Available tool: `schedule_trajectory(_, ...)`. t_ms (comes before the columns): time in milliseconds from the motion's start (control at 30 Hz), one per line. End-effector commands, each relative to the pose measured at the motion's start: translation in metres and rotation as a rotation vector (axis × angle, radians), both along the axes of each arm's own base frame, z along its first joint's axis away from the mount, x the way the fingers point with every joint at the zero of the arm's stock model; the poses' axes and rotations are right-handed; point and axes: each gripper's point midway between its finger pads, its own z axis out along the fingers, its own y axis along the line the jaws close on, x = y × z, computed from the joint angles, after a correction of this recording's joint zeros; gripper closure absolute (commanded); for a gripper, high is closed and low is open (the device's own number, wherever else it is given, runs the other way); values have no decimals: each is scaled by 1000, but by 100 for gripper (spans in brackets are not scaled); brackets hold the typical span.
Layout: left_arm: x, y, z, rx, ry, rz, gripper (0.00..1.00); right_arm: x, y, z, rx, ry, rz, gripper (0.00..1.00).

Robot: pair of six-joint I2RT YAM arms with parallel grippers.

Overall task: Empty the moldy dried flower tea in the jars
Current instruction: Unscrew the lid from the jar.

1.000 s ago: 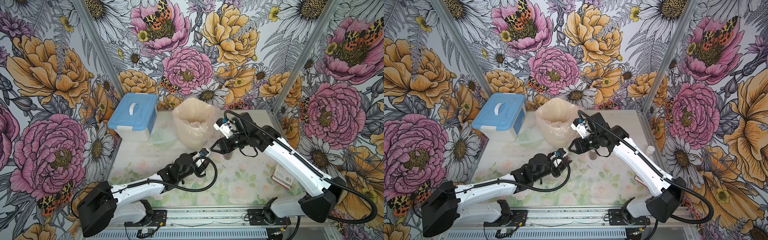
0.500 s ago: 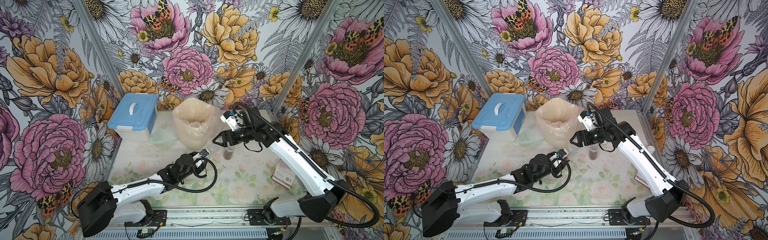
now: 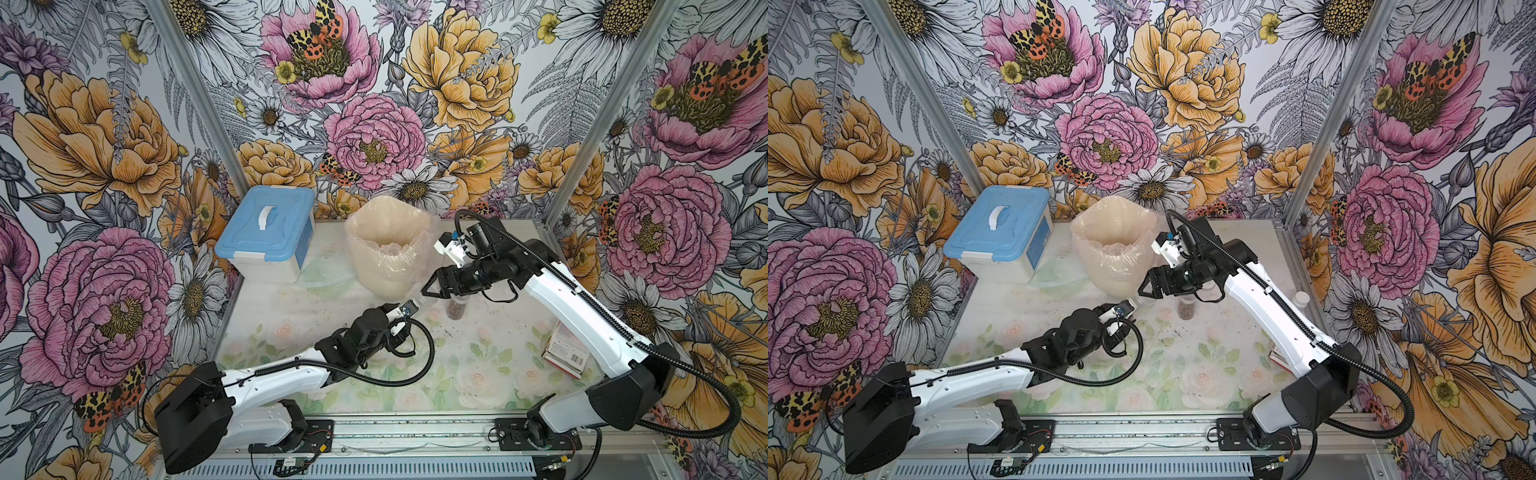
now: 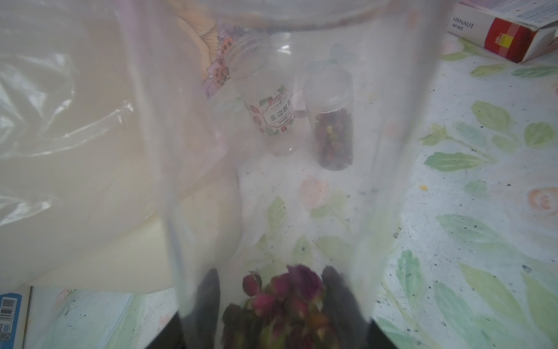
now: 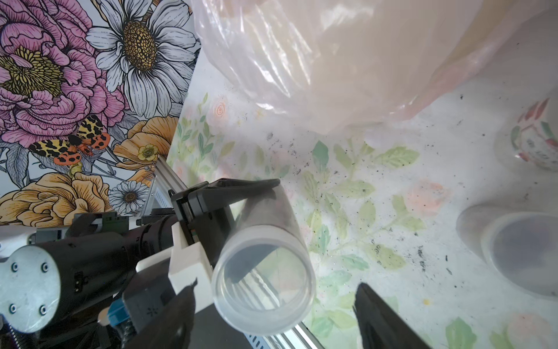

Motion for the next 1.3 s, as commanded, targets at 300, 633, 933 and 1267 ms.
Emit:
schedule_trajectory(300, 3, -8, 11, 0, -25, -2, 53, -4, 12, -8, -14, 17, 42, 46)
schedule_trajectory(633, -23, -25, 7, -89, 107, -187, 54, -2, 5, -11, -71, -127, 140, 71)
schedule_trajectory(933, -38, -23, 21, -250, 281, -356, 54, -3, -7, -18, -175, -404, 400, 82)
schedule_trajectory(1267, -40, -18, 14, -247, 381, -391, 54, -6, -3, -25, -232, -606, 666, 80)
